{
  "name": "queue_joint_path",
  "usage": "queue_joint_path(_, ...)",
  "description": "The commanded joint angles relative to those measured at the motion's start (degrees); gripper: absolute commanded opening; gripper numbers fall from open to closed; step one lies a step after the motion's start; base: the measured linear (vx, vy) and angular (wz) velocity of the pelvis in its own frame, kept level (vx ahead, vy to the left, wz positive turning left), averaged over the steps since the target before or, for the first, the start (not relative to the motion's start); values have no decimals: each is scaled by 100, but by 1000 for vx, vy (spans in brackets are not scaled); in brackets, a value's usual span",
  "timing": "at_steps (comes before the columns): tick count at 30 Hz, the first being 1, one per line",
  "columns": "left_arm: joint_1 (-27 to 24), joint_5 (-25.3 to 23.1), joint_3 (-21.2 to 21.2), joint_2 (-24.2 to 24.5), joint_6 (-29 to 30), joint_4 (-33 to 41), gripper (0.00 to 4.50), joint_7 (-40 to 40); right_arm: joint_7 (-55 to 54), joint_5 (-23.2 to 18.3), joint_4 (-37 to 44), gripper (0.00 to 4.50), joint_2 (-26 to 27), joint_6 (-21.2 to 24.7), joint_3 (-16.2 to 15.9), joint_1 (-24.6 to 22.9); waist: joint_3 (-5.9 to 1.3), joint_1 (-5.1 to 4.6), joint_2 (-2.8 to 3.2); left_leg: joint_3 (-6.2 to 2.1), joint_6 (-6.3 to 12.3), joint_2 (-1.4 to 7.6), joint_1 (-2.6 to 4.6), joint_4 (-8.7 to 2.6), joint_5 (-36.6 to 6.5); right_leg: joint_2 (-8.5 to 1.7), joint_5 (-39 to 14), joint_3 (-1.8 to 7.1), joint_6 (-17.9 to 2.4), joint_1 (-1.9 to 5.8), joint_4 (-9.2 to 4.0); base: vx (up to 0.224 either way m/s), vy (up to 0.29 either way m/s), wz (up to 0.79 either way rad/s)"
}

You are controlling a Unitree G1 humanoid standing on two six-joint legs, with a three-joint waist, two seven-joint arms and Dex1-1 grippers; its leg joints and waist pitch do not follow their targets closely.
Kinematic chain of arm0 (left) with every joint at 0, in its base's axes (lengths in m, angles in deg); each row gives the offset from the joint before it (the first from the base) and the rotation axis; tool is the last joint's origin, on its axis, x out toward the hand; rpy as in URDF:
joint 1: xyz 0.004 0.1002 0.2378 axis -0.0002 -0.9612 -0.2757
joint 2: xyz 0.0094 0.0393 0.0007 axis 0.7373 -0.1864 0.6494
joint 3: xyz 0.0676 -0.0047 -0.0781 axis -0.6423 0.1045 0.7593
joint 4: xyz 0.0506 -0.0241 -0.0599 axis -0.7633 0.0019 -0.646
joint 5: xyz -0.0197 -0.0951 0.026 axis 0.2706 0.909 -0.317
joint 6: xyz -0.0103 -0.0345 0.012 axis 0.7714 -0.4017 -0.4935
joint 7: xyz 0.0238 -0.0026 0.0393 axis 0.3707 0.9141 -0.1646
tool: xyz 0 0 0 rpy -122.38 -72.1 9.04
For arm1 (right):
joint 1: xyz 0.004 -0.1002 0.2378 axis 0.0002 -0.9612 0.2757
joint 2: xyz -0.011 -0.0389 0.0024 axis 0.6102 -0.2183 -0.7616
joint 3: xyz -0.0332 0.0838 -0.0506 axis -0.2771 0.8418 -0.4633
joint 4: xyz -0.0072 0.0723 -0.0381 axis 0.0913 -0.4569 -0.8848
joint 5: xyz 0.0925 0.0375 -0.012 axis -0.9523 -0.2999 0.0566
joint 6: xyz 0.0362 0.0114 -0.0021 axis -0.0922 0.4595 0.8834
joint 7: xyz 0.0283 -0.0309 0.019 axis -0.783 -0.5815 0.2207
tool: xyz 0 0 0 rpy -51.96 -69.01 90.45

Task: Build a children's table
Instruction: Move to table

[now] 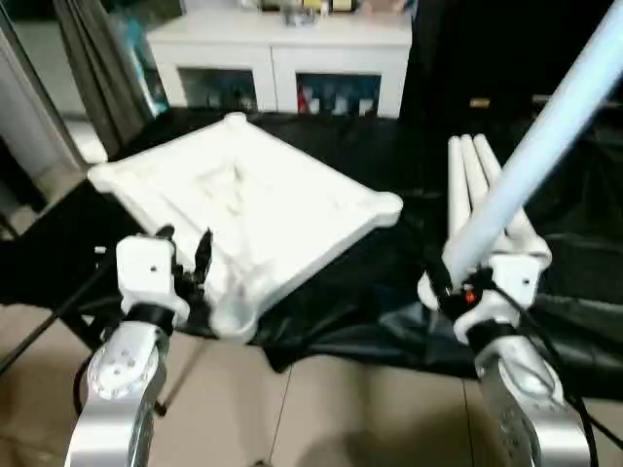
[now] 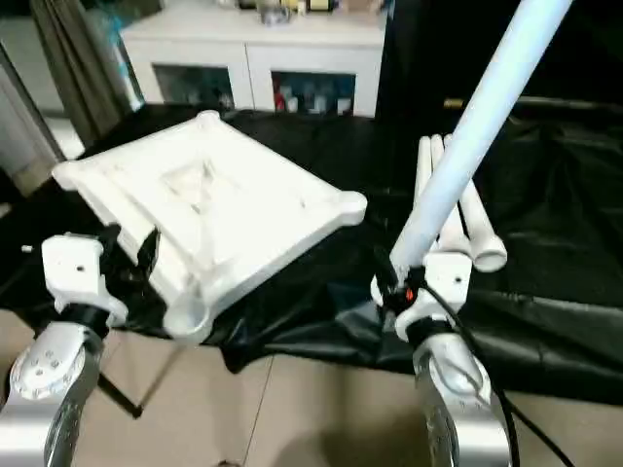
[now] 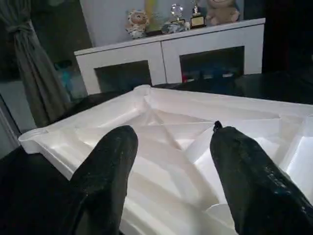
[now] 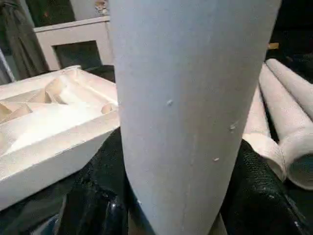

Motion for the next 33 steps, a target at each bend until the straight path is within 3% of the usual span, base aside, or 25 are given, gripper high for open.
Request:
queue_joint_path(1, 55, -23, -1, -5, 66, -94, 286, 9, 6, 41, 69, 192, -24, 18, 18, 45, -214, -85, 48, -436, -931, 525, 318, -1007, -3204, 209, -495, -113, -188, -9, -263, -59, 82, -2)
queue_joint_path(2, 51, -17, 12, -18, 54, -130, 286, 12, 15, 48, 68, 192, -33, 21, 4, 50, -187, -185, 73, -633, -1496, 679, 360, -1136, -3700, 323, -243, -195, -20, 13, -206, -57, 40, -5)
queue_joint_path(4, 17, 70, 87, -105, -14, -209, 286, 67, 55, 43, 56, 192, -54, 39, -29, 76, -147, -233, 41, -660, -1530, 757, 353, -1240, -4094, 319, -297, -212, 113, 25, -195, -58, 9, 0)
queue_joint_path(6, 26, 33, 165, -151, 88, -247, 286, 253, 104, 42, 50, 192, -108, 39, -87, 114, -97, -300, -94, -453, -1229, 578, 357, -1103, -4545, 232, -1242, -162, 117, -7, -493, -63, -85, 9)
queue_joint_path(8, 19, 39, 165, -133, 115, -251, 286, 226, 155, 6, 51, 192, -134, 110, -104, 171, -91, -284, -294, -239, -802, 230, 287, -751, -3520, -146, -3907, -32, 385, -52, -884, -62, -102, -10)
queue_joint_path(10, -8, 88, 140, -136, 164, -272, 286, 160, 220, -52, 58, 192, -161, 246, -133, 266, -112, -275, -433, -237, -549, 227, 202, -599, -2389, -329, -4809, -16, 473, -19, -1039, -60, -94, -19)
queue_joint_path(11, -23, 86, 108, -128, 143, -276, 286, 122, 249, -66, 63, 192, -181, 296, -152, 311, -145, -238, -359, -268, -560, 285, 105, -746, -2110, -271, -4278, -88, 355, 90, -917, -54, -71, -21)
queue_joint_path(13, -47, 164, 64, -142, 86, -247, 286, 11, 329, -117, 58, 192, -213, 380, -188, 412, -125, -254, -388, -274, -645, 359, 89, -877, -2477, -130, -3433, -205, 216, 82, -830, -54, -60, -15)
queue_joint_path(14, -49, 184, 62, -148, 76, -240, 286, -7, 342, -126, 56, 192, -216, 390, -193, 425, -115, -253, -347, -267, -687, 382, 136, -896, -2658, -106, -3220, -203, 142, 43, -834, 0, 0, 0)
queue_joint_path(15, -68, 255, 99, -205, 67, -138, 286, -6, 449, -166, 2, 192, -267, 440, -256, 501, -68, -317, -500, -258, -741, 436, 163, -956, -3174, -68, -2957, -281, 44, 39, -836, 0, 0, 0)
queue_joint_path(18, -92, 235, 93, -215, 87, -30, 286, 43, 540, -166, -74, 192, -329, 478, -306, 551, 5, -344, -387, -300, -969, 499, 340, -1078, -4457, 15, -3329, -449, 157, 104, -828, 0, 0, 0)
queue_joint_path(19, -92, 235, 93, -215, 87, -30, 286, 43, 540, -166, -74, 192, -329, 478, -306, 551, 59, -364, -382, -275, -1001, 540, 304, -1223, -4841, 114, -3225, -557, 160, 196, -757, -95, -23, 2)
queue_joint_path(20, -132, 242, 54, -203, 140, 66, 286, 12, 623, -81, -120, 192, -403, 499, -408, 564, 58, 136, -325, 197, -988, 556, -288, -1710, -5537, 371, -1140, -688, 15, 831, 523, -76, -48, 15)
queue_joint_path(21, -132, 242, 54, -203, 140, 66, 286, 12, 623, -81, -120, 192, -403, 499, -408, 564, 53, 267, -343, 401, -798, 605, -203, -1768, -5215, 406, -1410, -524, 61, 773, 681, -76, -48, 15)
queue_joint_path(22, -155, 224, 23, -174, 185, 114, 286, -25, 674, -47, -146, 192, -434, 550, -471, 573, -14, 278, -828, 332, -431, 277, -65, -746, -2950, -236, -4988, -54, 435, 550, -112, 65, -119, 37)
queue_joint_path(23, -166, 213, 5, -153, 212, 134, 286, -51, 705, -28, -160, 192, -447, 560, -502, 577, 84, 59, -772, -158, -35, 116, 404, 715, -312, -999, -7320, 82, -66, -355, -1394, 133, -88, 49)
queue_joint_path(24, -175, 212, 3, -146, 221, 130, 286, -53, 670, -20, -165, 192, -411, 551, -503, 569, 115, 6, -809, -319, 71, 154, -65, 849, -322, -1134, -7137, 193, -264, 187, -1266, 133, -88, 49)
queue_joint_path(25, -179, 209, 1, -135, 227, 129, 286, -52, 651, -25, -152, 192, -388, 562, -509, 563, 136, 85, -699, -434, -46, 243, -33, 845, -599, -1180, -6507, -9, -555, 487, -1115, 121, 17, 61)
queue_joint_path(26, -179, 207, -1, -130, 229, 130, 286, -52, 650, -31, -143, 192, -386, 572, -514, 562, 23, 179, -590, -402, 118, 401, 26, 357, -1218, -992, -4997, -215, -841, 823, -927, 70, 44, 88)
queue_joint_path(27, -171, 207, -5, -115, 235, 125, 286, -59, 664, -60, -120, 192, -381, 586, -516, 546, -61, 215, -482, -359, 247, 409, 163, 51, -1319, -693, -3989, -410, -986, 905, -806, 70, 44, 88)
queue_joint_path(28, -166, 207, -7, -105, 239, 124, 286, -65, 672, -79, -101, 192, -376, 594, -517, 532, -59, -89, -253, -758, -80, 863, 1140, -729, -2295, 294, -1805, -518, -936, 27, 50, -22, 23, 73)
queue_joint_path(29, -146, 215, -13, -90, 246, 117, 286, -86, 666, -96, -79, 192, -363, 597, -508, 505, -118, -177, -184, -946, 139, 1177, 1242, -923, -2265, 267, -750, -403, -409, -129, 448, 5, 32, 25)
queue_joint_path(31, -114, 261, -23, -75, 275, 118, 286, -113, 655, -109, -45, 192, -358, 589, -498, 458, -37, -179, -254, -741, 698, 1080, 1126, -980, -2057, 218, -214, -382, -19, -261, 519, 47, 38, 16)
queue_joint_path(32, -109, 273, -22, -77, 282, 118, 286, -117, 651, -109, -40, 192, -359, 588, -496, 451, -12, -202, -310, -559, 922, 938, 1057, -1046, -1962, 172, 139, -379, -68, -255, 406, 95, -4, 4)
queue_joint_path(33, -107, 279, -18, -87, 302, 132, 286, -124, 634, -107, -31, 192, -369, 588, -494, 441, -12, -202, -310, -559, 922, 938, 1057, -1046, -1962, 172, 139, -379, -68, -255, 406, 95, -4, 4)
